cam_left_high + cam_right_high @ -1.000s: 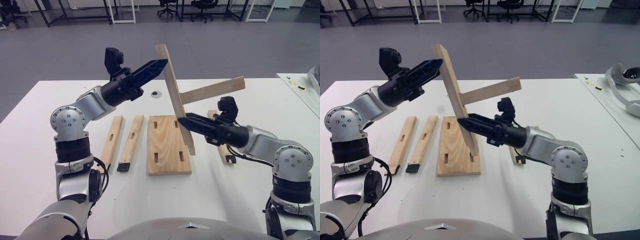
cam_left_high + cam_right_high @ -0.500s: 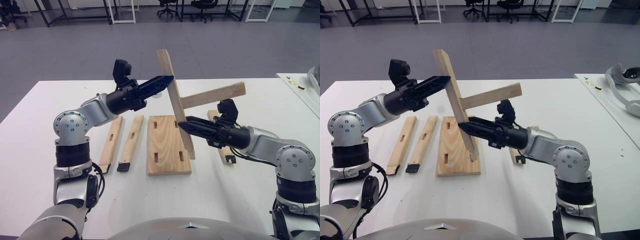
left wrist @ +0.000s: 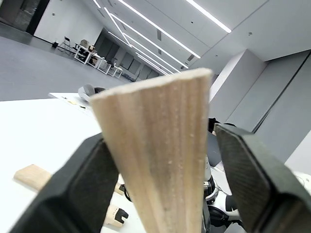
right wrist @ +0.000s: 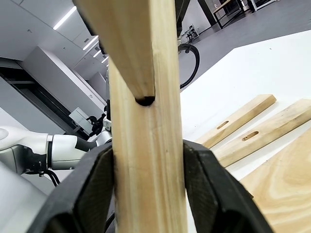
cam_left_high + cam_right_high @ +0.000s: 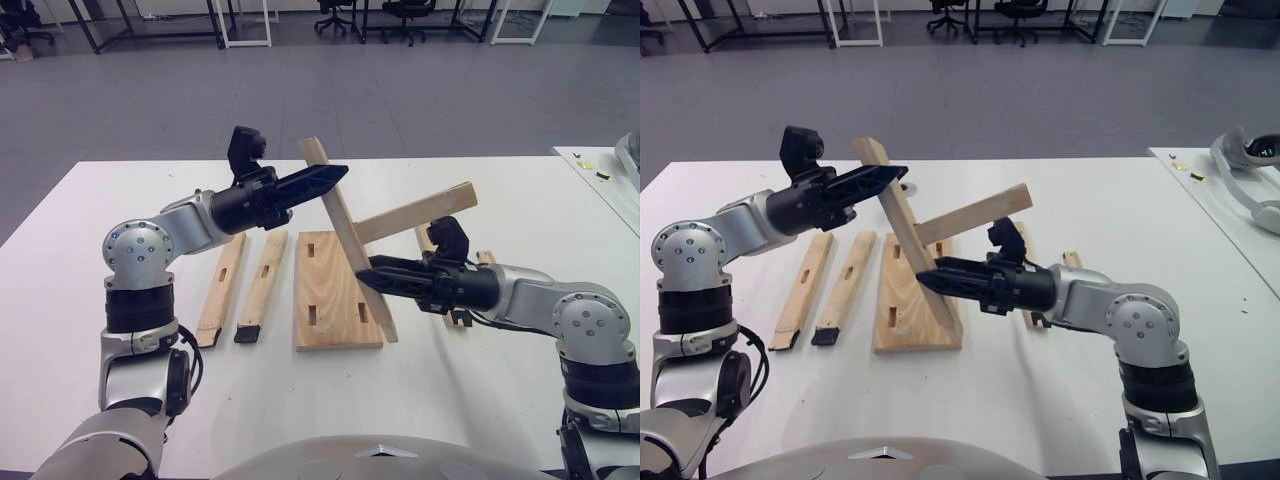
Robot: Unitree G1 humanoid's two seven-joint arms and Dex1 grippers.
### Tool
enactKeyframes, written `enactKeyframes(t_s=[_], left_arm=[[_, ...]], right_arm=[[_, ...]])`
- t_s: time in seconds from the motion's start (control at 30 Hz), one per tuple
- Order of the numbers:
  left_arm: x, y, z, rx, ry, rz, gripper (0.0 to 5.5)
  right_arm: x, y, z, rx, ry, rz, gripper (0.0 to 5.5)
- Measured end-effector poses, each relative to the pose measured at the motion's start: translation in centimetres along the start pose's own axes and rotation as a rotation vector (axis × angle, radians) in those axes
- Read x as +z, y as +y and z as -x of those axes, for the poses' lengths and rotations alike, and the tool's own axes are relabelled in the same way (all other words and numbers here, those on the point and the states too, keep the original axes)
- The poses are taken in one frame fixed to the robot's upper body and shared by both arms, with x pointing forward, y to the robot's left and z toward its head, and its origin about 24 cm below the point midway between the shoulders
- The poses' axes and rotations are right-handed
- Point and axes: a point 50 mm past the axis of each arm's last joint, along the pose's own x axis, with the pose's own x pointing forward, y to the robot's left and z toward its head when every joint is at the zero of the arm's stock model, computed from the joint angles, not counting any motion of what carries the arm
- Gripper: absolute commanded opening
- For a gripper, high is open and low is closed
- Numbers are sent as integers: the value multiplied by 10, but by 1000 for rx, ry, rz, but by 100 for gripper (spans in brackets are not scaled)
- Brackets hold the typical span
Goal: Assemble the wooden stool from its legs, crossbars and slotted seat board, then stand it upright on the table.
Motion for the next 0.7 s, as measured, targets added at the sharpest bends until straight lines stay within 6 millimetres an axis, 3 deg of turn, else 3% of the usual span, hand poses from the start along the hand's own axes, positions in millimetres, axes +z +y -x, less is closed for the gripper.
enactKeyframes(t_s=[0.13, 0.33, 0.37, 0.6, 0.7], left_arm=[[0, -1, 1, 1, 17, 4, 209], [-2, 0, 3, -2, 18, 5, 208], [-1, 1, 4, 3, 12, 5, 208], [16, 11, 18, 105, -89, -71, 207], [27, 9, 36, 176, -55, -148, 207]], right_arm=[[0, 1, 2, 13, 16, -1, 206], [-1, 0, 2, 10, 21, -8, 206], [0, -1, 2, 6, 18, -10, 245], [4, -12, 5, -73, -15, -16, 364], [6, -15, 9, -102, -28, -5, 411]])
